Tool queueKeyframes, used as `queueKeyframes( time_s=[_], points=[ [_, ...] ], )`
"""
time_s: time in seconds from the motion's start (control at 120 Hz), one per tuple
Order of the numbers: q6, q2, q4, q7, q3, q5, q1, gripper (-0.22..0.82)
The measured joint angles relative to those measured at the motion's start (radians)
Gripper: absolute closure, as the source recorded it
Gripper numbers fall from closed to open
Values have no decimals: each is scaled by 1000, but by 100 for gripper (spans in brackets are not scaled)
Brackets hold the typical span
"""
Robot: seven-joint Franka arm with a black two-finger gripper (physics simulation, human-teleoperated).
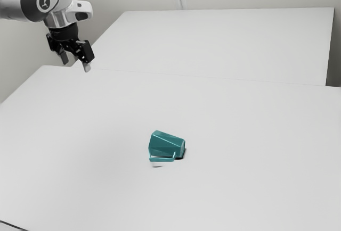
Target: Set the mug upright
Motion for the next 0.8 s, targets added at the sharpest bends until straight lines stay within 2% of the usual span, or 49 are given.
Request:
queueKeyframes(
  time_s=[0.2,0.4,0.525,0.8],
  points=[
    [0,-18,-30,-59,-17,-1,0,0],
    [-5,-144,-127,-101,-66,-17,7,0],
    [47,-206,-270,-112,-80,-146,46,0],
    [159,-224,-519,-26,-85,-343,126,0]
  ],
)
